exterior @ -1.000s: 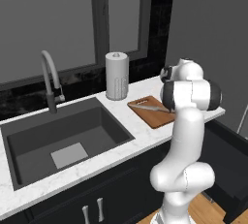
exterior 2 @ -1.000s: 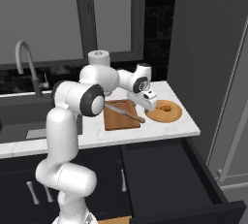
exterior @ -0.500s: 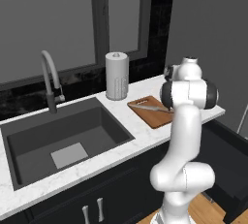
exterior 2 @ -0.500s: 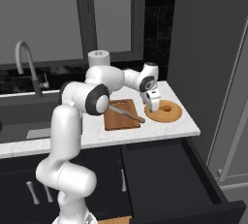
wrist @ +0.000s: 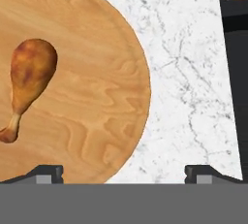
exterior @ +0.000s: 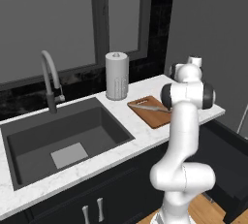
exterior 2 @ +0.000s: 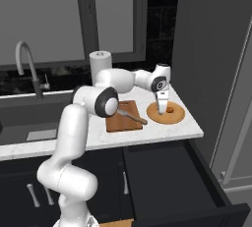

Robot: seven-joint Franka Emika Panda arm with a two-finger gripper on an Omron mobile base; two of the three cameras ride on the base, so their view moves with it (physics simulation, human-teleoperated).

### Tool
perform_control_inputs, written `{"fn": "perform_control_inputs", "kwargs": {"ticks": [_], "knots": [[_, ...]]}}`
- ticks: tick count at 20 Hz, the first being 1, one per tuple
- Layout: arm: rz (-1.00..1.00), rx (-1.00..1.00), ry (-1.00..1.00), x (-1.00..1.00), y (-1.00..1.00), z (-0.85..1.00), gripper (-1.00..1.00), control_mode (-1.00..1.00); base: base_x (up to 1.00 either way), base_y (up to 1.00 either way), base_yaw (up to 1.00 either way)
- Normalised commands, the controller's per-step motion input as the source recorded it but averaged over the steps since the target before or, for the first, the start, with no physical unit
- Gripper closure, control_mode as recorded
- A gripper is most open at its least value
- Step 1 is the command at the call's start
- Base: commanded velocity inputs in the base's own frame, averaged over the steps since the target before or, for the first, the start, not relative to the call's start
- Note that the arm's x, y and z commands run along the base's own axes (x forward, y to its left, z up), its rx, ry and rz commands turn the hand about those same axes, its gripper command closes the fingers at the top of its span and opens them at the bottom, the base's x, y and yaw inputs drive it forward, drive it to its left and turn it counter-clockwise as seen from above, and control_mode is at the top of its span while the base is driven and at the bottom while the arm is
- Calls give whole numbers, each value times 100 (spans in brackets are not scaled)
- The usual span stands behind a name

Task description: Pick up the knife from the drawer and place it on the cutting board. Then place the meat from the plate to the cutting board.

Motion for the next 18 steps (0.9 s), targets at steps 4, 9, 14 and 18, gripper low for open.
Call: {"fn": "perform_control_inputs", "kwargs": {"ticks": [4,9,14,18], "knots": [[-11,0,5,23,-13,-11,-100,-100,0,0,0],[1,-1,-1,16,-1,-7,-100,-100,0,0,0],[7,0,-5,1,-5,-29,-100,-100,0,0,0],[8,0,-11,0,-7,-28,-100,-100,0,0,0]]}}
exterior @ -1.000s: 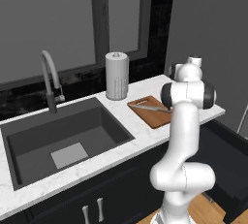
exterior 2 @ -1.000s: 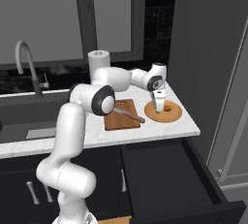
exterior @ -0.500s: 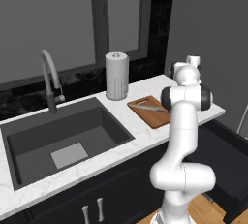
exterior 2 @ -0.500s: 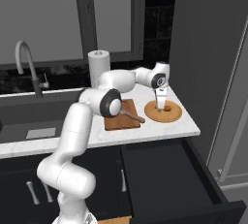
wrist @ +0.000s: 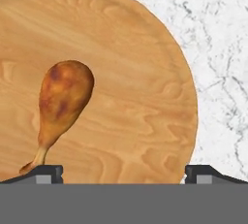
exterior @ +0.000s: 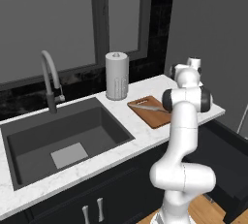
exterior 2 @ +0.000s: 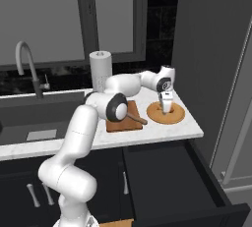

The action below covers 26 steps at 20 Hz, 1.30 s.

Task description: Pick up the knife from the drawer and place it on the cutting board. Then place the meat from the plate to the cutting board.

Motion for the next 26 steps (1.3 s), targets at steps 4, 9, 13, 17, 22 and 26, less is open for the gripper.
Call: {"fn": "perform_control_inputs", "kwargs": {"ticks": [4,9,13,17,22,26], "knots": [[2,0,-18,8,-11,-1,-100,-100,0,0,0],[0,0,-14,18,-4,-5,-100,-100,0,0,0],[0,0,-1,24,0,-29,-100,-100,0,0,0],[0,-2,0,36,0,-31,-100,-100,0,0,0],[0,0,0,32,-6,0,-100,-100,0,0,0],[0,0,0,8,-8,-5,-100,-100,0,0,0]]}}
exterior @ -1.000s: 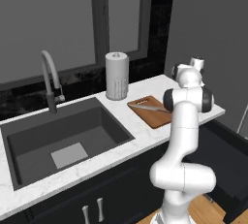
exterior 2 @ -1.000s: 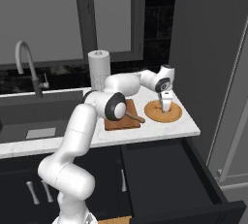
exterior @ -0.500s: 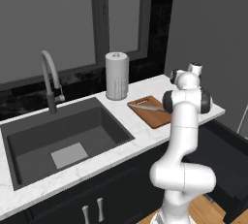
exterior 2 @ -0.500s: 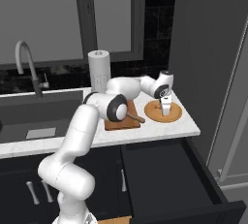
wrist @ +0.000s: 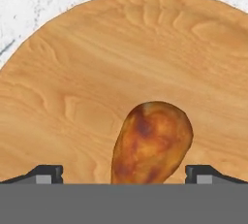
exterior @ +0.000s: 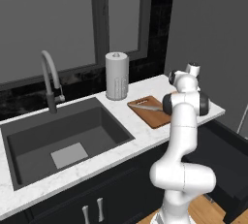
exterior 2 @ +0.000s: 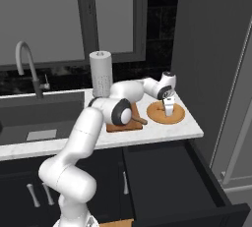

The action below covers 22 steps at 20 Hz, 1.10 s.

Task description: Pick up the knife from the drawer and place it on the cutting board. Then place the meat from the plate to the cutting board.

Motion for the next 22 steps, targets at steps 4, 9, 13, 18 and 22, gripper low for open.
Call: {"fn": "perform_control_inputs", "kwargs": {"ticks": [4,9,13,18,22], "knots": [[0,-1,11,12,0,-42,-100,-100,0,0,0],[0,-2,4,-10,4,-42,100,-100,0,0,0],[0,0,-1,-23,14,-6,100,-100,0,0,0],[0,1,-4,-39,15,7,100,-100,0,0,0],[0,0,-3,-61,60,67,100,-100,0,0,0]]}}
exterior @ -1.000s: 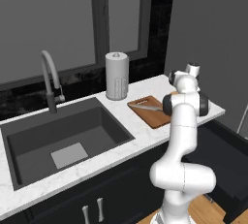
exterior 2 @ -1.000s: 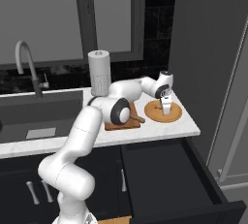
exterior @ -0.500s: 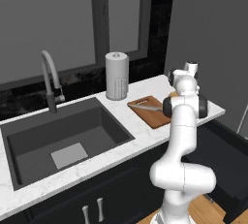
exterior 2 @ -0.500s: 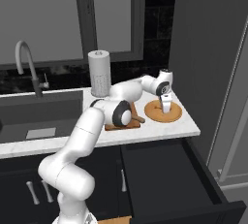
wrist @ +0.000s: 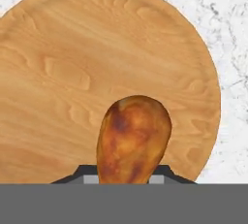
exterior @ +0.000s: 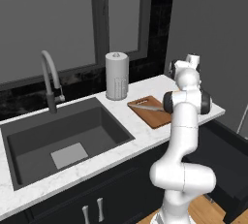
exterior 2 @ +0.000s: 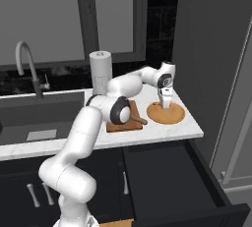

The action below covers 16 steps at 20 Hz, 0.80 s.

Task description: Pick up the knife from the drawer and place it on the cutting board. Then place the meat from the plate to the cutting board.

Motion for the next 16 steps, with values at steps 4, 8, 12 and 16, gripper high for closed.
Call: {"fn": "perform_control_inputs", "kwargs": {"ticks": [4,8,12,16], "knots": [[0,0,0,-77,87,44,100,-100,0,0,0],[0,0,0,-89,88,27,100,-100,0,0,0],[-1,0,0,-90,89,1,100,-100,0,0,0],[-3,0,0,-77,92,0,100,-100,0,0,0]]}}
